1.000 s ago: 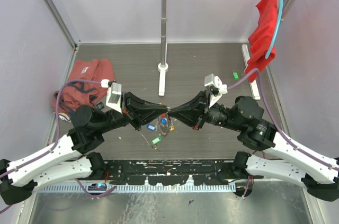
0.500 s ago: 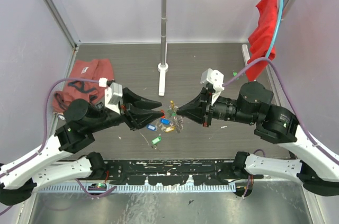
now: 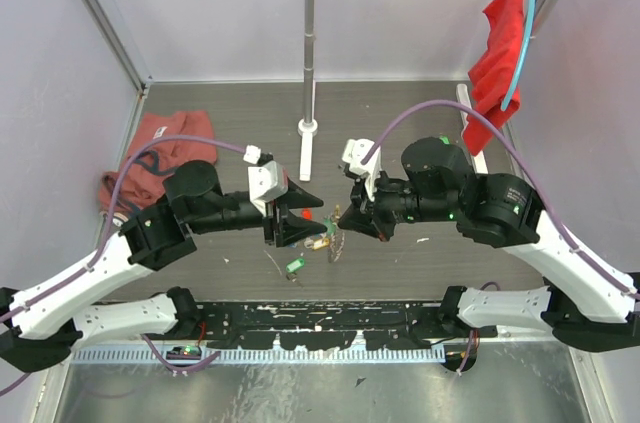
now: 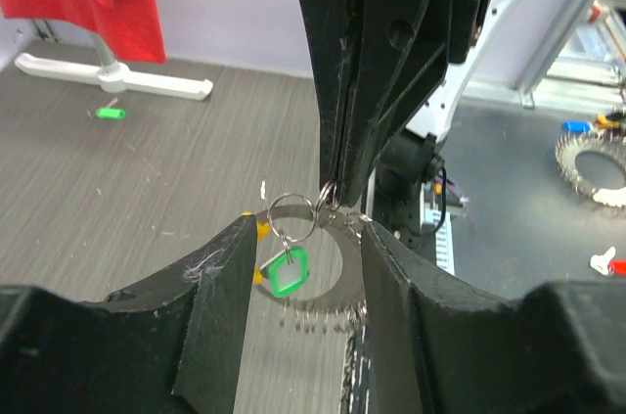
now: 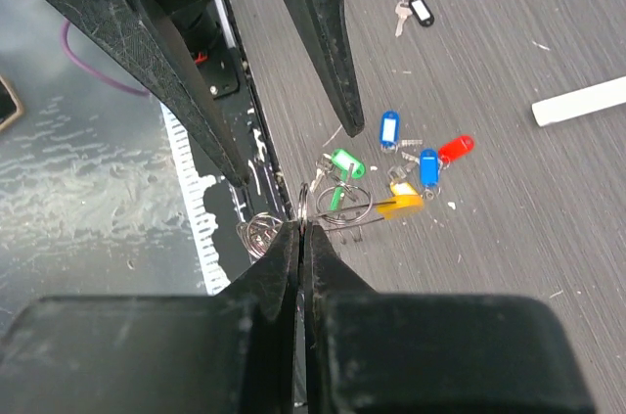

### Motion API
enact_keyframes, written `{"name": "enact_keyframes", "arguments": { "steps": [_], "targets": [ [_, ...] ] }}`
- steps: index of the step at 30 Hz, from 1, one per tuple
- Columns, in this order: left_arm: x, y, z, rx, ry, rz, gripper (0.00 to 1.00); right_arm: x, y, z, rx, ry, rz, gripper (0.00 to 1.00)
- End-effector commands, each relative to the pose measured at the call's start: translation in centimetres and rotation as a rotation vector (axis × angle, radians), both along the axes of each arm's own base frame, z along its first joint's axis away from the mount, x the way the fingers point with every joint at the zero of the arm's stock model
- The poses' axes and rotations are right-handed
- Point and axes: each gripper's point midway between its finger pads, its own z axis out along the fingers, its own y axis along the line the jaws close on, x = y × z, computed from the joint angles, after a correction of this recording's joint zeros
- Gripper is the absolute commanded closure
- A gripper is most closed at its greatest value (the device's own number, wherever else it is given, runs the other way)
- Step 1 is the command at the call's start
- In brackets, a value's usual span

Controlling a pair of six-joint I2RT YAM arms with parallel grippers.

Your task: Put the keys on the keyring

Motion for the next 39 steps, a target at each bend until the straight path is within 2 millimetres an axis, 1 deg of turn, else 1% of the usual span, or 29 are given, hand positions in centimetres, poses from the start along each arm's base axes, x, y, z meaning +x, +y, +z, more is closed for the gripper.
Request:
{"name": "enact_keyframes", "arguments": {
  "steps": [1,7,12,17,22,27,33,39],
  "targets": [
    [-1.1,0.2,0.4,0.039,-0.049,-0.072,0.46,-0.5,-0.7,1.7,0.010,-0.046,0.033,0.99],
    [-1.5,-0.4,0.0,0.059,-0.032,-0.117,0.49,-1.0,-0.6,0.8,-0.029,-0.035,0.082,0.99],
    [-1.7,-1.0,0.1,0.062,-0.023,-0.149,0.53,-1.4,0.0,0.3,-0.042,-0.025,0.128,0.99],
    [-1.8,-1.5,0.1,0.061,-0.018,-0.166,0.57,-1.4,0.4,0.3,-0.025,-0.028,0.142,0.99],
    [-1.9,-1.8,-0.4,0.080,-0.006,-0.184,0.60,-1.4,0.5,0.4,-0.019,-0.028,0.144,0.99],
    [-1.8,-2.0,-0.9,0.096,0.002,-0.190,0.67,-1.5,0.7,0.4,-0.019,-0.024,0.154,0.99],
    [-1.8,-2.1,-0.9,0.096,0.000,-0.193,0.76,-1.6,0.8,0.2,-0.022,-0.018,0.156,0.99],
    [-1.9,-1.9,-0.8,0.093,-0.003,-0.193,0.79,-1.5,0.8,0.0,-0.026,-0.015,0.156,0.99]
  ]
}}
